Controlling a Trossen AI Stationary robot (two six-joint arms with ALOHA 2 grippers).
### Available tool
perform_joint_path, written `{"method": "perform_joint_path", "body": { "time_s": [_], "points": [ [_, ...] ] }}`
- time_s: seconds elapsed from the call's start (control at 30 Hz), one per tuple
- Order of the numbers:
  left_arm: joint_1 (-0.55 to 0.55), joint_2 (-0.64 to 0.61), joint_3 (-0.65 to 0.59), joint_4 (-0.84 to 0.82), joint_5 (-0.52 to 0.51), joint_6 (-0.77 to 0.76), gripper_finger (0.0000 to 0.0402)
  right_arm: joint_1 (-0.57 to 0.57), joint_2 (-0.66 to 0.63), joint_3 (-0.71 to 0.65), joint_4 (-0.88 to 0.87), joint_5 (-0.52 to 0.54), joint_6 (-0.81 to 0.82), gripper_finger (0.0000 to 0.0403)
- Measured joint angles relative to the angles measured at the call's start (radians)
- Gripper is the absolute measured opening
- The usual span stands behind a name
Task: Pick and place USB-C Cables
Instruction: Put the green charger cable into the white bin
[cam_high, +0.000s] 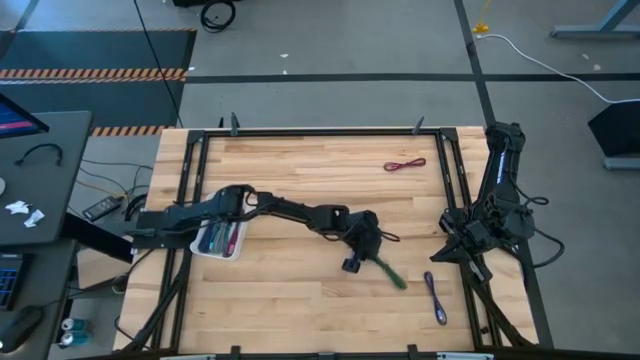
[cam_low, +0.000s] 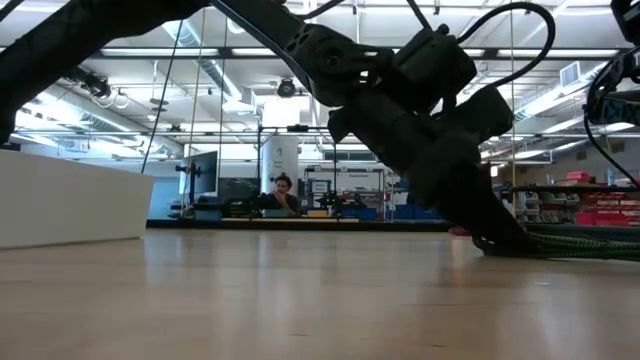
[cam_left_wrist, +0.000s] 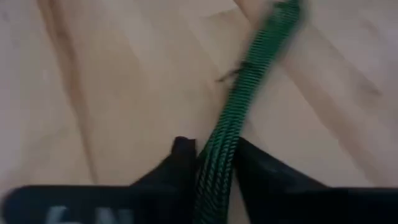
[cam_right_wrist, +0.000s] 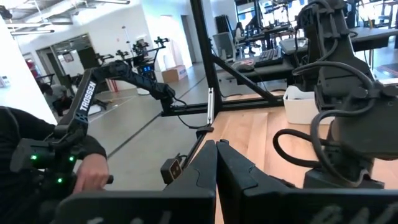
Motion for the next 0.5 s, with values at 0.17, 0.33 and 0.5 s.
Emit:
{"method": "perform_joint_path", "body": {
  "time_s": [0.17, 0.33, 0.5],
  "points": [
    [-0.03, -0.041, -0.004, -0.107, -0.016, -0.078, 0.0023, 0.0, 0.0, 0.0, -0.001, 0.0, 0.0, 0.0005],
    [-0.104, -0.133, -0.011, -0.297, -0.305, -0.107, 0.0031, 0.0, 0.0, 0.0, -0.01, 0.0, -0.001, 0.0005],
    [-0.185, -0.233, -0.007, -0.489, -0.636, -0.274, 0.0024, 0.0, 0.0, 0.0, -0.029, 0.0, -0.002, 0.0005]
  ]
}}
